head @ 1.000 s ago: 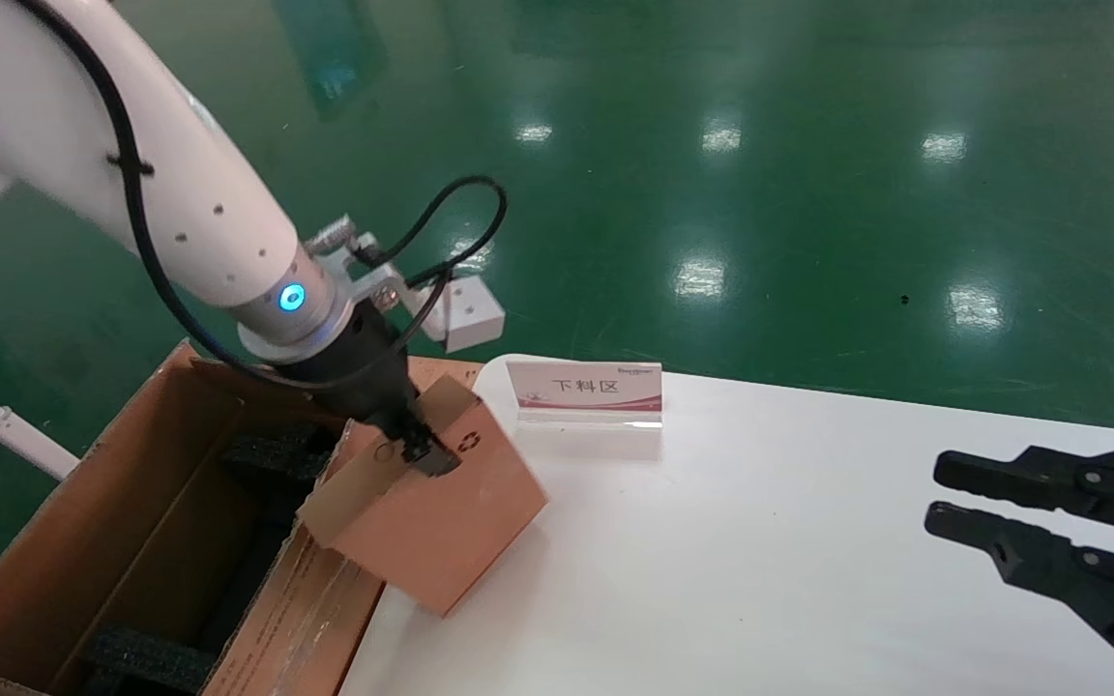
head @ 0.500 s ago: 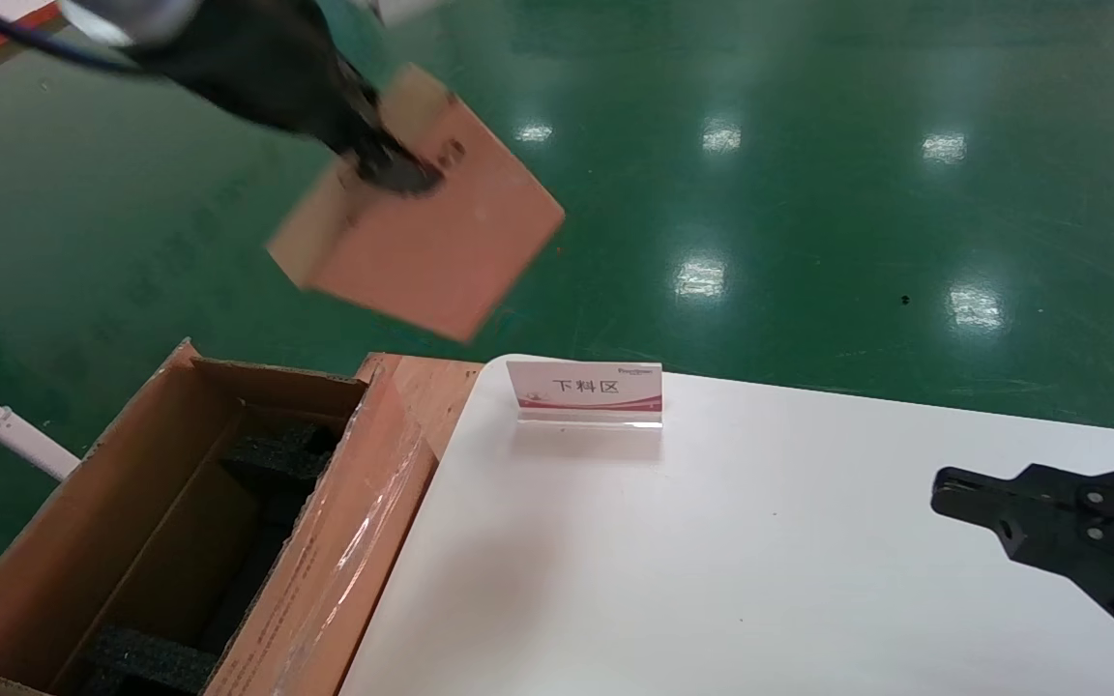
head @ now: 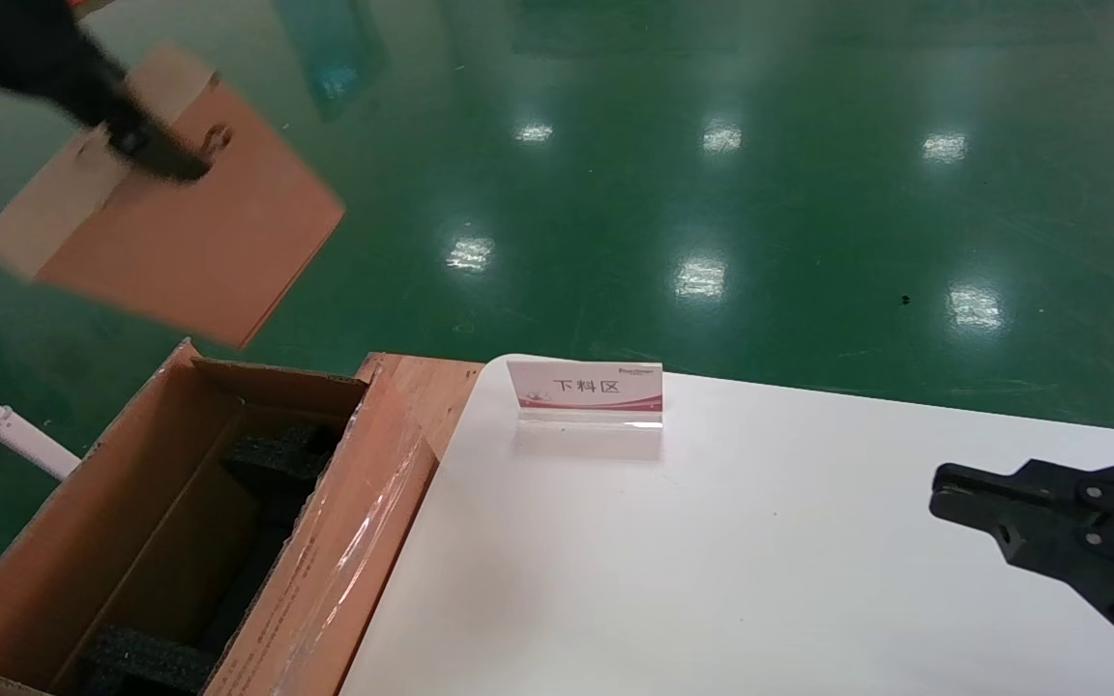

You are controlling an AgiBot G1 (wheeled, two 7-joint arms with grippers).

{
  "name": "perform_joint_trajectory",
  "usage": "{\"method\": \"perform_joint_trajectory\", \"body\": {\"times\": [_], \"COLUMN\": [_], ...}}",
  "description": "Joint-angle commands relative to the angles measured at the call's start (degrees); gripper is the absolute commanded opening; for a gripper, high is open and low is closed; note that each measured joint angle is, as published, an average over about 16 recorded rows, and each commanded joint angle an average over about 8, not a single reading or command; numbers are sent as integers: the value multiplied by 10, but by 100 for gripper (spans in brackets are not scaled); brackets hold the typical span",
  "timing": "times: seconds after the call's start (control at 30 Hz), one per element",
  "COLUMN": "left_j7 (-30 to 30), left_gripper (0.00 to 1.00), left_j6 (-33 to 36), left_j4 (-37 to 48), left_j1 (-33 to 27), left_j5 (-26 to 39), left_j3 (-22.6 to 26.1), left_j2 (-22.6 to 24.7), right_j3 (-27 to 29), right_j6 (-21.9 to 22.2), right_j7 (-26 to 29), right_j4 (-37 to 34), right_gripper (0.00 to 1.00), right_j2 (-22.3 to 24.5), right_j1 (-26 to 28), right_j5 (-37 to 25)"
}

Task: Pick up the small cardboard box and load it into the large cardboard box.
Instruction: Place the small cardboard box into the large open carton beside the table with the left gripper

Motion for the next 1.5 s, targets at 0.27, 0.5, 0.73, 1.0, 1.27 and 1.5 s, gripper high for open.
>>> {"method": "perform_joint_trajectory", "body": {"times": [0.27,0.5,0.73,1.0,1.27,1.5], "left_j7": [-37,-48,-38,-19,5,26], "left_gripper": [0,0,0,0,0,0], "left_j6": [-8,-24,-34,-55,-82,-98], "left_j4": [12,21,27,61,105,138], "left_j1": [-56,-47,-27,8,53,91], "left_j5": [-93,-123,-117,-113,-117,-127], "left_j3": [198,238,254,269,275,278], "left_j2": [13,-23,-62,-94,-105,-103], "right_j3": [0,-1,-1,-1,-1,-2], "right_j6": [0,0,0,0,1,1], "right_j7": [0,0,0,-1,-1,-1], "right_j4": [0,0,0,0,0,0], "right_gripper": [100,100,100,100,100,100], "right_j2": [0,0,0,0,1,1], "right_j1": [0,0,0,0,0,0], "right_j5": [0,0,1,1,1,1]}}
